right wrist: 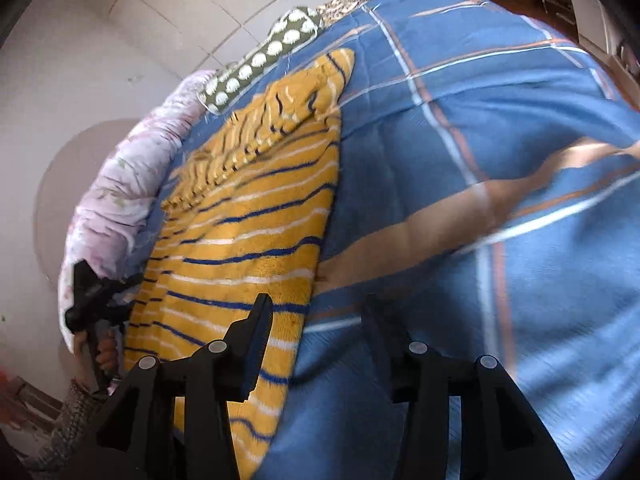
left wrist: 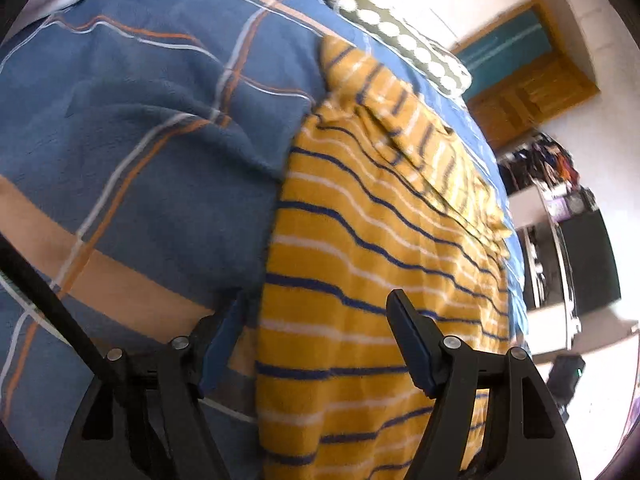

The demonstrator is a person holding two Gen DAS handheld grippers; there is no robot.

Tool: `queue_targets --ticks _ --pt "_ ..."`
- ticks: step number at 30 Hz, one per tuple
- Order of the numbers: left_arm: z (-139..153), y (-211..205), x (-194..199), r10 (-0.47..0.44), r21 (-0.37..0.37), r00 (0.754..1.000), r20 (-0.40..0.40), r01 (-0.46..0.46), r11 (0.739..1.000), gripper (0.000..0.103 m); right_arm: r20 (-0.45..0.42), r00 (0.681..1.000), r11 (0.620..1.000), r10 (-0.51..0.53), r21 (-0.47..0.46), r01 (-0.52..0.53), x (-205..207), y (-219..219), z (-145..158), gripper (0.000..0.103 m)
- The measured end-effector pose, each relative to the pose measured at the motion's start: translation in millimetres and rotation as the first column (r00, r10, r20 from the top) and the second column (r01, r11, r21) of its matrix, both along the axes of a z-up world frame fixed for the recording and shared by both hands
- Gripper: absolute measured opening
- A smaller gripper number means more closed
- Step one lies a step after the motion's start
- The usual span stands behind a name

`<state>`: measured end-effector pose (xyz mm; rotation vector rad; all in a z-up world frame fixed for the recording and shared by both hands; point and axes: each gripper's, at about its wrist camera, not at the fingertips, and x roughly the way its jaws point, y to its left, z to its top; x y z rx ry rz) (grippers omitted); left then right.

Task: Fold small clothes

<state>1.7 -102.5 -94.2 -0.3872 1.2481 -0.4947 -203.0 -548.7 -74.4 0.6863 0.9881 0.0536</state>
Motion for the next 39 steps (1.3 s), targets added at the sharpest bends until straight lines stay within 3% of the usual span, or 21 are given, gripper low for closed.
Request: queue_targets --ticks 2,4,5,10,17,23,26,27,28,31,35,39 --pt "-0.2 -2.4 -9.3 -0.039 -0.035 0.999 -0.007 0.039 0.999 0.062 0.005 1.0 1.0 0.019 -0.003 -0.019 7.0 11.5 -3.1 0.052" --pt "-2.3 -4.9 -20.0 -0.072 -0.073 0.997 -0.03 0.069 0.995 0.04 0.014 0.999 0.999 0.03 -0.028 -0.03 9.6 22.4 -1.9 0.057" --pt "-4.2 -5.8 -26.6 -0.085 -0.104 0.995 -0.049 0.079 0.991 0.038 0.017 0.999 0.999 0.039 -0.03 -0.038 10.4 27.0 -1.2 0.057" --pt "-3.4 -11.2 -63.5 -0.092 -0.134 0.995 -0.034 0.087 0.987 0.038 0.033 0.997 0.994 0.077 0.076 -0.079 3.7 44.3 -6.9 0.057" --pt "-1.0 -10.6 -108.6 -0.094 -0.173 0.995 -0.022 0.089 0.981 0.038 0.066 0.99 0.98 0.123 0.148 -0.131 -23.1 73.4 -12.5 0.052" --pt "-5.2 -16.5 -126.0 -0.068 -0.165 0.998 0.0 0.067 0.984 0.039 0.075 0.986 0.982 0.146 0.111 -0.154 -40.9 102.2 -12.7 0.049" --pt "-7.5 -16.5 -126.7 -0.046 -0.138 0.999 -0.007 0.045 0.989 0.032 0.069 0.991 0.985 0.112 0.125 -0.12 -43.1 104.1 -17.7 0.034" --pt "-7.1 -15.0 -125.5 -0.036 -0.112 0.999 -0.018 0.034 0.993 0.017 0.061 0.995 0.986 0.082 0.138 -0.09 -44.3 102.4 -21.5 0.024" --pt "-7.1 -13.0 -122.1 -0.016 -0.073 0.999 -0.031 0.014 0.997 0.008 0.053 0.996 0.986 0.065 0.153 -0.073 -44.9 97.4 -23.6 0.016" --pt "-2.3 -4.6 -111.6 0.032 -0.056 0.998 -0.061 -0.035 0.998 0.004 0.027 0.999 0.979 0.036 0.202 -0.041 -43.5 86.5 -25.6 0.01" --pt "35.9 0.1 -126.8 0.035 -0.031 0.998 0.052 -0.034 0.999 0.003 0.061 0.997 0.987 0.054 0.149 -0.062 -49.4 86.0 -0.6 0.009" --pt "74.7 6.9 -167.8 0.004 -0.021 0.988 0.155 -0.001 1.0 0.003 0.123 0.987 0.989 0.105 0.095 -0.117 -76.1 91.8 36.3 0.007"
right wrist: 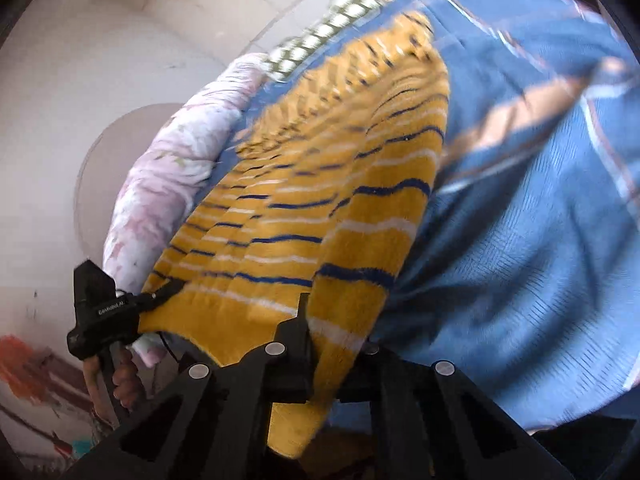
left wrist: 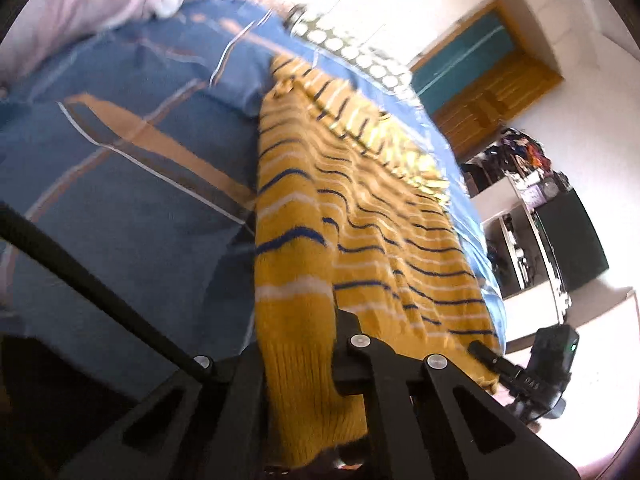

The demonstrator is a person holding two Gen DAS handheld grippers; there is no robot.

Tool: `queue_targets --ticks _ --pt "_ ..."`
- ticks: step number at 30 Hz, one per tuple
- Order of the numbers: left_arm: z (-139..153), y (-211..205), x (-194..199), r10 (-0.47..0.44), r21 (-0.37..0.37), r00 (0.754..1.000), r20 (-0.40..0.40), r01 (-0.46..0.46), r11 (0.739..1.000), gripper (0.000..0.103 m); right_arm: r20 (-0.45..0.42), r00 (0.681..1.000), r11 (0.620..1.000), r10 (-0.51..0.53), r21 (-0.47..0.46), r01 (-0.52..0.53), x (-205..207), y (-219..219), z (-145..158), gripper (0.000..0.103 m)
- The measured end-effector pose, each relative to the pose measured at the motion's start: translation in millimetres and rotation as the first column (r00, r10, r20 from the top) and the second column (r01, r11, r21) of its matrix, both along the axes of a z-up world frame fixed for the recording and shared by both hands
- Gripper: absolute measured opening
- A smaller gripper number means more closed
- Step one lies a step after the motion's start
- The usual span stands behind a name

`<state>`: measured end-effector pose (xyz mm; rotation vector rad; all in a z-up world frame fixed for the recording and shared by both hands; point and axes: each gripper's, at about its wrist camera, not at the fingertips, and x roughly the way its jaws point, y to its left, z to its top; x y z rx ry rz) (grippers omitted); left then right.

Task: Fold small clothes

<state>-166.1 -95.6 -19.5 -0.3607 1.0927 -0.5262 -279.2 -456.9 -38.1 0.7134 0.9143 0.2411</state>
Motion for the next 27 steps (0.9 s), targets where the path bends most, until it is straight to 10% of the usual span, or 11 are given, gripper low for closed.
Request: queue_targets --ticks 6,13,19,27 --pt "-1.6 13.7 -67.5 -0.039 0.046 0.999 0.015 0.038 0.998 0.003 -0.041 0.996 0.996 0.083 -0.003 -0.084 -64.1 18.5 -2.2 0.006" --pt "-3.7 20.3 -50.8 -0.046 0.055 0.999 -0.005 0.046 0.997 0.003 -0.038 0.996 0.996 0.086 0.028 -0.085 -56.3 10.3 -6.9 0.007" --pt "44.6 -16.7 21.9 -0.086 0.114 0.988 0.13 0.072 0.991 0.004 0.105 0.992 0.994 0.069 -0.089 -0.059 9.3 -2.5 43.3 0.007" --pt "29.4 -69.9 175.1 0.012 0.159 0.997 0.077 -0.024 0.987 0.004 0.176 0.983 0.986 -0.05 -0.151 0.078 134.4 -35.4 63.1 0.007"
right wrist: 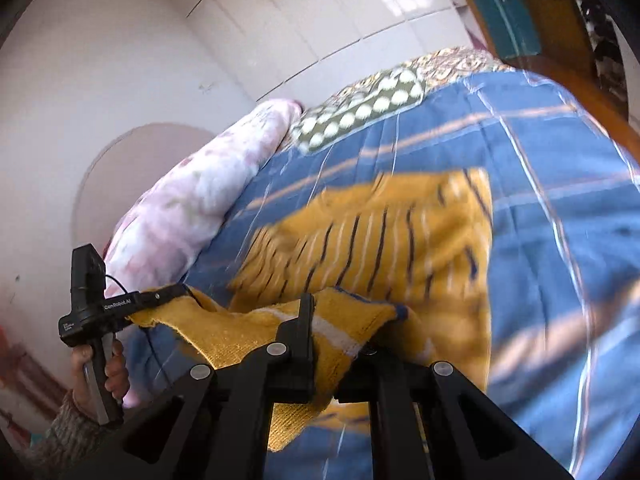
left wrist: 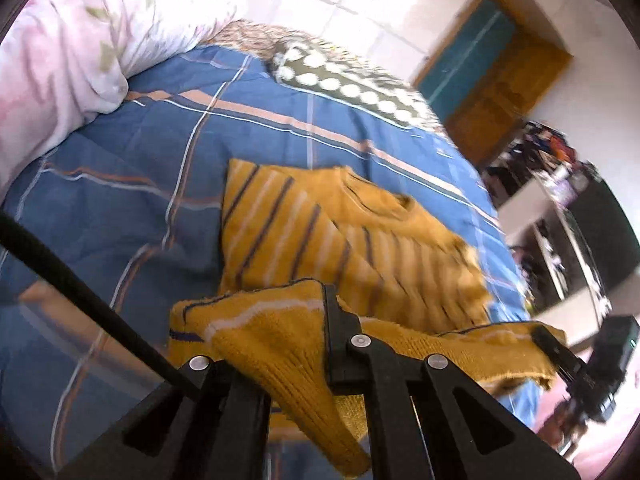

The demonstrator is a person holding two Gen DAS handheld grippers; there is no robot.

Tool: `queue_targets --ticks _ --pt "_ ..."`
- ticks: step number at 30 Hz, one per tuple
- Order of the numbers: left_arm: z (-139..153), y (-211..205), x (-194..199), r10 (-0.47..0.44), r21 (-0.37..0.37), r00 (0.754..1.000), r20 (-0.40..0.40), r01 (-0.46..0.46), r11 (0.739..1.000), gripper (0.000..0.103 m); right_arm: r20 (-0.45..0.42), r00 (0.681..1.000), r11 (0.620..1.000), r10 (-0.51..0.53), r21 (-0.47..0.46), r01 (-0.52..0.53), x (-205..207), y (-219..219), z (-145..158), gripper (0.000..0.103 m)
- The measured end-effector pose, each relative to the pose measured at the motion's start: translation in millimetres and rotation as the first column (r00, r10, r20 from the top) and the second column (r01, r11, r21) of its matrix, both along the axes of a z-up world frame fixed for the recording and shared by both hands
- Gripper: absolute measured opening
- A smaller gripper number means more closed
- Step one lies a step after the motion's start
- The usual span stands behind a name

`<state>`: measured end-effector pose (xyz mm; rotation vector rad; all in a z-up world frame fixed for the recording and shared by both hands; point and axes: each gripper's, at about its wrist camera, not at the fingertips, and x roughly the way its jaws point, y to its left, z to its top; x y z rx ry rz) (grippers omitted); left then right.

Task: Fold small clothes

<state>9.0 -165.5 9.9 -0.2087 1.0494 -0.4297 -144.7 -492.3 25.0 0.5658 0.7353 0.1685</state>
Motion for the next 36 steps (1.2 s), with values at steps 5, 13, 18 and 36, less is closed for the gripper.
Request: queue_targets --ticks 5,13,18,36 --pt "-23.3 -21.6 53.6 0.02 0.005 0.998 -0.053 -0.019 1.0 0.004 -0.053 0.997 0.998 -0.058 0.011 0.058 56.0 -17.4 -23.3 0.007" --pt "-47.0 -23.6 115.9 0.017 -0.173 0.985 -0.174 -0.048 0.984 0.027 -0.194 0.969 0.962 -0.15 0.198 0.188 107.0 -72.0 -78.4 0.018" --pt "-54.0 -0.6 135.7 0.107 -0.291 0.976 -0.191 -0.16 0.943 0.061 -0.236 0.949 0.913 -0.211 0.298 0.277 116.8 -98.7 -97.2 0.037" --pt "-42.4 22.0 43.4 -0.029 -0.033 0.997 -0.077 0.026 0.999 0.062 -0.178 0.967 0.982 -0.184 -0.004 0.186 59.7 -95.4 -40.0 0.037"
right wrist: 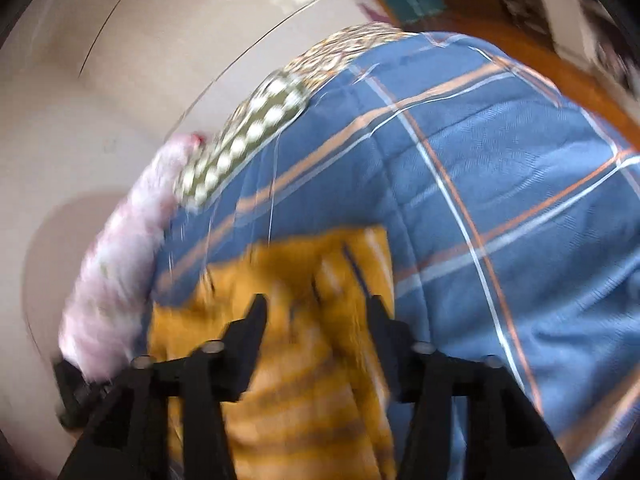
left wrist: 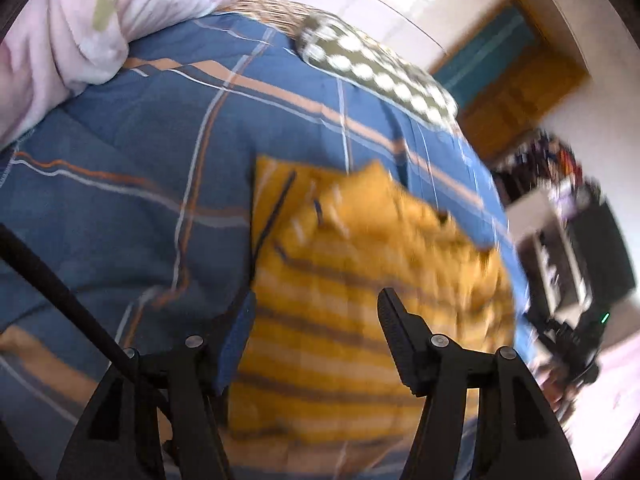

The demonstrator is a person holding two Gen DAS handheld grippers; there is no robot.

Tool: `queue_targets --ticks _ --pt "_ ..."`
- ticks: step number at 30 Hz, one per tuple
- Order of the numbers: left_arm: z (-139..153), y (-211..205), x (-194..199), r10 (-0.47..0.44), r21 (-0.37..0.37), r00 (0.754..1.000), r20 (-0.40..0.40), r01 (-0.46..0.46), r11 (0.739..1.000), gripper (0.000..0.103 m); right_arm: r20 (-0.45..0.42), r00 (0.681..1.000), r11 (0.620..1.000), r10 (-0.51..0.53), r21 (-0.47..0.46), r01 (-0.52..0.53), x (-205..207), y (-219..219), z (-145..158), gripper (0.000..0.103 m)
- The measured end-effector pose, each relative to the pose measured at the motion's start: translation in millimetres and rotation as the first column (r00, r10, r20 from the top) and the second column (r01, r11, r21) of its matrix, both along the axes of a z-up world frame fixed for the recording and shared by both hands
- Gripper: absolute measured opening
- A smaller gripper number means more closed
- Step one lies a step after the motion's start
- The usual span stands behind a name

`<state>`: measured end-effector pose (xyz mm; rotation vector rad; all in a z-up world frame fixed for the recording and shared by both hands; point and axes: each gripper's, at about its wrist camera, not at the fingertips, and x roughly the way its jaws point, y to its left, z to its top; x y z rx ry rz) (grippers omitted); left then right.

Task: Fold small clothes

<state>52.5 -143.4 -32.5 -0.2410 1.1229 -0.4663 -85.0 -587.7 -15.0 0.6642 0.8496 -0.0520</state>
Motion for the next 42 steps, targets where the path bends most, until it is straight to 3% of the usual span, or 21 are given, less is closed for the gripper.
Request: queue_targets --ticks 4,7,8,10,13,17,20,24,27,28,29,31,33,35,37,39,42 --pt "-21.3 -6.2 -33.0 -0.08 0.118 0.997 0.01 0.079 0.99 0.062 0.012 0.989 0.987 0.15 -0.062 -0.149 -29.4 38.4 -4.7 0.033" --pt "-45.0 3.5 -41.8 -0.018 0.26 1.0 -0.01 0.02 0.965 0.064 -0.049 0.991 0.988 0.128 -0.083 -0.132 -33.4 37.8 -23.6 0.033" --pt "-48.7 9.6 -42.6 -0.003 0.267 1.0 -0.013 0.006 0.964 0.064 -0.085 0.992 0.988 0.095 -0.116 -0.105 -34.5 32.5 -31.9 0.033" --pt "-46.1 25.6 -46.6 0.027 0.227 1.0 -0.001 -0.026 0.974 0.064 -0.165 0.986 0.981 -0.002 -0.191 -0.03 -36.3 19.4 -43.6 0.033" --pt "-29.5 35.0 -63.1 0.044 0.2 0.998 0.045 -0.052 0.978 0.064 -0.098 0.992 0.98 -0.084 -0.189 0.064 -50.6 5.4 -27.9 0.033" --pt "-15.7 19.9 -98.5 -0.022 0.248 0.977 0.21 -0.032 0.968 0.074 0.018 0.999 0.979 -0.031 -0.203 0.034 -37.3 23.4 4.2 0.033" --pt "-30.6 12.3 -108.7 -0.019 0.255 0.966 0.258 -0.049 0.966 0.074 0.03 0.995 0.968 0.09 -0.237 -0.081 -4.8 57.4 11.5 0.033" --pt "-55.8 19.9 -107.3 0.028 0.203 0.972 0.233 -0.077 0.976 0.075 -0.046 0.981 0.949 0.187 -0.251 -0.192 55.9 87.8 -9.9 0.031" --pt "-57.5 28.9 -106.1 0.051 0.119 0.97 0.236 -0.081 0.99 0.078 -0.182 0.977 0.936 0.11 -0.311 -0.163 95.2 77.5 -42.4 0.03" --pt "-59.9 30.5 -106.8 0.054 0.1 0.97 0.236 -0.079 0.992 0.079 -0.248 0.965 0.943 0.081 -0.294 -0.154 106.3 68.8 -58.5 0.028" --pt "-60.9 31.0 -107.0 0.054 0.087 0.969 0.239 -0.077 0.993 0.079 -0.242 0.968 0.954 0.064 -0.27 -0.13 110.5 62.6 -64.0 0.028" --pt "-60.3 32.7 -109.8 0.051 0.069 0.968 0.245 -0.07 0.995 0.082 -0.263 0.965 0.949 0.009 -0.303 -0.091 117.2 66.4 -57.2 0.026" --pt "-59.8 35.8 -113.8 0.056 0.053 0.966 0.251 -0.071 0.996 0.082 -0.241 0.97 0.903 -0.014 -0.42 -0.091 117.3 91.1 -37.4 0.026" --pt "-58.2 39.6 -116.4 0.076 0.029 0.962 0.264 -0.086 0.996 0.082 -0.17 0.983 0.873 0.073 -0.465 -0.145 116.1 129.6 -11.8 0.026" --pt "-52.9 45.9 -124.0 0.118 0.019 0.95 0.29 -0.129 0.991 0.082 -0.152 0.974 0.878 0.166 -0.427 -0.216 119.4 162.2 -0.4 0.026" --pt "-46.3 50.9 -136.8 0.138 0.017 0.935 0.326 -0.152 0.988 0.082 -0.141 0.956 0.879 0.258 -0.377 -0.293 127.5 200.3 5.5 0.026" --pt "-37.7 55.9 -152.4 0.133 0.007 0.919 0.37 -0.146 0.989 0.082 -0.183 0.906 0.82 0.382 -0.384 -0.424 150.9 265.9 0.3 0.026"
